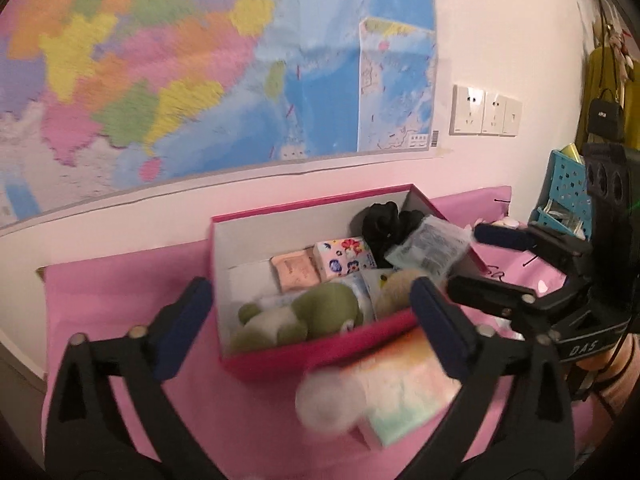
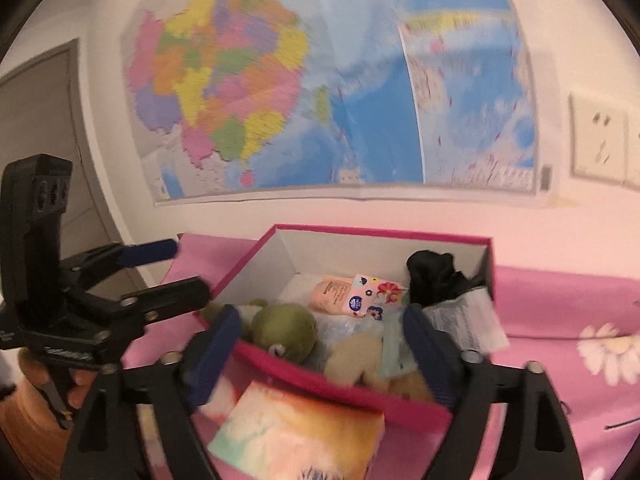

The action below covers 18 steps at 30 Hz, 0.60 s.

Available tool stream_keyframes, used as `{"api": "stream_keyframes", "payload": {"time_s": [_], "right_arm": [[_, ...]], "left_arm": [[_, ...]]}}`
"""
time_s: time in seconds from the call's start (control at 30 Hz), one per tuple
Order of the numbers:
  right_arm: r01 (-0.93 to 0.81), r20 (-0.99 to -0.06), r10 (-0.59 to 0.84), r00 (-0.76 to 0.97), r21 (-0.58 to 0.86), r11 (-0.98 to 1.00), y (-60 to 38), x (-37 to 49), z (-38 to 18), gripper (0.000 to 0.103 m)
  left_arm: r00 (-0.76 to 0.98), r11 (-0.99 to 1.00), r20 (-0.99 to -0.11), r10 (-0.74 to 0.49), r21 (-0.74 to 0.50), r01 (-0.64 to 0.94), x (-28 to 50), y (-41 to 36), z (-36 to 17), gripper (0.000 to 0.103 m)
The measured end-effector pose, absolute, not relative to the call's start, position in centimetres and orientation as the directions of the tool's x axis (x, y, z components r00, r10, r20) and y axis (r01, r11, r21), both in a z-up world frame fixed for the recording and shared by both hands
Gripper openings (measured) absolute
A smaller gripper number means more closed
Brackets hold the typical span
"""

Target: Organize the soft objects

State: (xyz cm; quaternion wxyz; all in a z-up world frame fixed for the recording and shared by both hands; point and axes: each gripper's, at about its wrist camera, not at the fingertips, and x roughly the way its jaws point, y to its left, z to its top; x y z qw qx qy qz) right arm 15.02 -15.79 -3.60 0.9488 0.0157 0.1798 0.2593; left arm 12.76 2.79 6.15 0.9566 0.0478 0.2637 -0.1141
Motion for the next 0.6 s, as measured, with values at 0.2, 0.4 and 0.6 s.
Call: {"api": "stream_keyframes", "payload": {"time_s": [0.2, 0.4, 0.6], "right_arm": [[-0.429, -0.340, 0.415, 0.844, 0.037, 0.903, -15.3, 9.3, -5.9, 0.103], [-0.408, -0.375, 0.398, 0.837, 0.056, 0.911, -15.4, 5.9, -8.6, 0.103], [-0.404, -0.405, 0.394, 0.825, 0.063, 0.913, -15.6, 4.2, -10.2, 0.103]], "left_arm": [[0.828, 0.987, -0.543, -0.143, -0.015, 0.161, 8.2, 3.5, 3.8, 0.103], [0.803, 0.997, -0.590, -0.079, -0.044, 0.065, 5.3, 4.2, 1.5, 0.103], [0.793, 0.997, -0.604, -0.075, -0.058, 0.050, 2.9, 3.8, 0.2, 0.103]]}}
